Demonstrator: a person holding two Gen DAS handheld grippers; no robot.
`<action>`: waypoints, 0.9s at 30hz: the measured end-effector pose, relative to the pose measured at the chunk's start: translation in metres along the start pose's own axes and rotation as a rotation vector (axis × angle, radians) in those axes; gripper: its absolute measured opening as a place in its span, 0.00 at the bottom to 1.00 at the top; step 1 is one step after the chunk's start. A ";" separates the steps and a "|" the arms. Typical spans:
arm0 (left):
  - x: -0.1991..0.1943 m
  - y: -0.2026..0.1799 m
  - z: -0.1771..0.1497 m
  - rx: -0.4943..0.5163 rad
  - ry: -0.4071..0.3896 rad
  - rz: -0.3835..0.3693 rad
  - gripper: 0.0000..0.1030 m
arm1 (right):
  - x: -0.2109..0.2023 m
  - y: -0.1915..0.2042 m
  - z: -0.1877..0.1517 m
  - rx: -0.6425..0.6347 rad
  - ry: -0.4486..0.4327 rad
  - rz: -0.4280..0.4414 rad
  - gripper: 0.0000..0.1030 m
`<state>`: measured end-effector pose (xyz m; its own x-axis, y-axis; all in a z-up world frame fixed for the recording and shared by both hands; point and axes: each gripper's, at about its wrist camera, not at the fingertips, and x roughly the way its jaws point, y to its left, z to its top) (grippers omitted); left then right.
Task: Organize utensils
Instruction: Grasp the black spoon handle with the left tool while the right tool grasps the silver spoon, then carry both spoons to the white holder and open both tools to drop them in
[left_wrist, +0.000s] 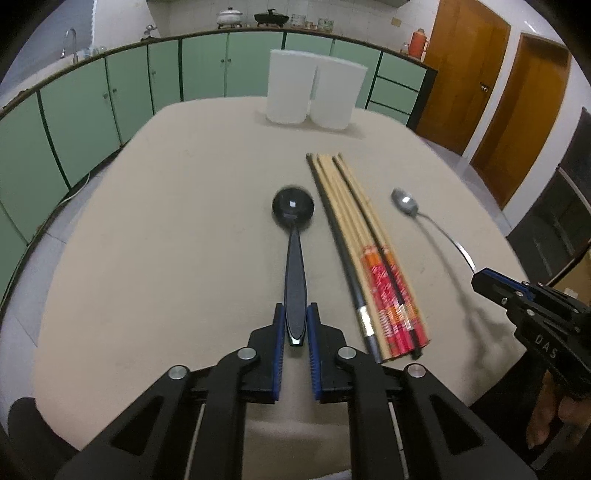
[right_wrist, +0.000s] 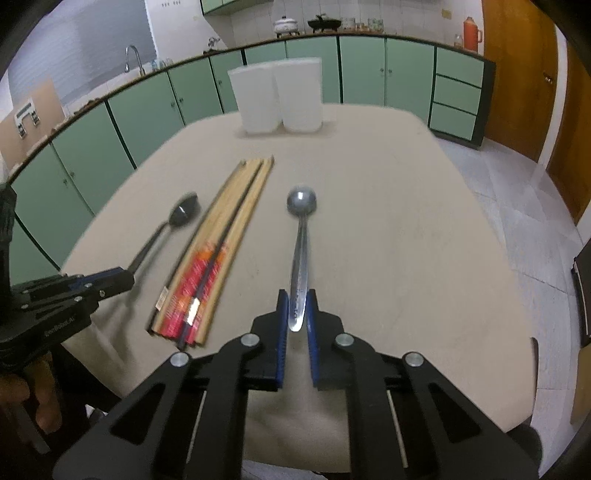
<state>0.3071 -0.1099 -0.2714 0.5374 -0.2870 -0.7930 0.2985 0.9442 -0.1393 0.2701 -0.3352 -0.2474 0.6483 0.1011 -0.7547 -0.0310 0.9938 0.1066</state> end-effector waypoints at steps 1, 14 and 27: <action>-0.004 -0.001 0.002 0.001 -0.008 -0.003 0.12 | -0.005 0.000 0.004 0.002 -0.011 0.004 0.08; -0.044 0.001 0.044 0.038 -0.119 -0.002 0.11 | -0.034 0.006 0.060 -0.034 -0.084 0.022 0.07; -0.056 0.012 0.089 0.063 -0.108 -0.054 0.11 | -0.037 0.000 0.108 -0.090 -0.029 0.038 0.01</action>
<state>0.3508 -0.0972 -0.1760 0.5996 -0.3565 -0.7165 0.3768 0.9156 -0.1402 0.3277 -0.3435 -0.1494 0.6670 0.1386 -0.7321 -0.1230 0.9896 0.0752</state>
